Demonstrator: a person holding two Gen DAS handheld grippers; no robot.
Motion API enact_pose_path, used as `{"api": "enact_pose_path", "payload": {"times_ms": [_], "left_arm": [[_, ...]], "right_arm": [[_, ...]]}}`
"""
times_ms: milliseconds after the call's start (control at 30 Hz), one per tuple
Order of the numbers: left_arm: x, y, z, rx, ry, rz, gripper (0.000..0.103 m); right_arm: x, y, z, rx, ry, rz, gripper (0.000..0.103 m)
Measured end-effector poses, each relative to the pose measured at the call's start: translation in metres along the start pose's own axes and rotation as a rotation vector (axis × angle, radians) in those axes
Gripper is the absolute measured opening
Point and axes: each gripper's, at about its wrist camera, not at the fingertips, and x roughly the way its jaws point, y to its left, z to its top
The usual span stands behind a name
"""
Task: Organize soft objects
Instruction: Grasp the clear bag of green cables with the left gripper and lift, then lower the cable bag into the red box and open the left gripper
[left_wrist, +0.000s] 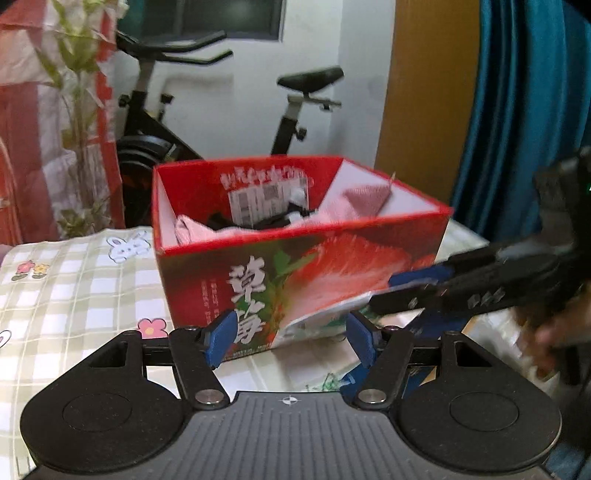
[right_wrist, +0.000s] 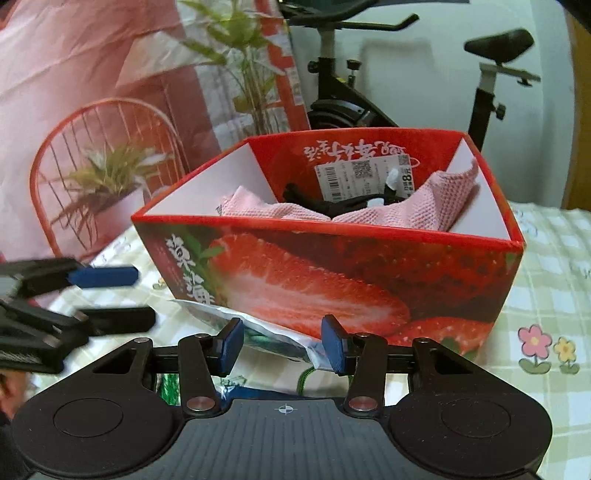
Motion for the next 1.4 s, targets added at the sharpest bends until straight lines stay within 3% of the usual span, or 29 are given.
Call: {"api": "enact_pose_path", "payload": {"times_ms": [333, 400, 433, 533, 833, 933, 1000, 1033, 1200, 1400], "left_arm": [[0.042, -0.002, -0.009, 0.014, 0.066, -0.034, 0.063], [0.048, -0.004, -0.009, 0.015, 0.068, -0.041, 0.056], [0.051, -0.003, -0.009, 0.013, 0.073, -0.041, 0.047], [0.054, 0.000, -0.010, -0.010, 0.084, -0.048, 0.044], [0.058, 0.003, -0.010, -0.031, 0.083, -0.045, 0.042], [0.058, 0.003, -0.009, -0.039, 0.082, -0.044, 0.042], [0.058, 0.002, -0.009, -0.043, 0.073, -0.041, 0.040], [0.057, 0.001, -0.008, -0.046, 0.070, -0.039, 0.039], [0.051, -0.002, -0.006, -0.053, 0.062, -0.046, 0.036], [0.021, -0.004, 0.004, -0.083, -0.010, -0.063, 0.035]], "right_arm": [[0.003, -0.006, 0.000, 0.021, -0.015, 0.021, 0.044], [0.002, -0.006, -0.001, 0.022, -0.023, 0.031, 0.045], [0.001, -0.007, -0.003, 0.016, -0.029, 0.040, 0.046], [-0.003, -0.008, -0.006, -0.016, -0.055, 0.036, 0.048], [-0.011, -0.015, -0.013, -0.120, -0.065, -0.007, 0.052], [-0.007, -0.015, -0.017, -0.160, -0.056, -0.023, 0.042], [-0.003, -0.014, -0.020, -0.174, -0.054, -0.031, 0.027], [-0.001, -0.014, -0.022, -0.172, -0.052, -0.035, 0.024], [-0.005, -0.007, -0.026, -0.207, -0.081, -0.070, 0.019], [-0.028, -0.002, -0.017, -0.216, -0.151, -0.051, 0.018]]}}
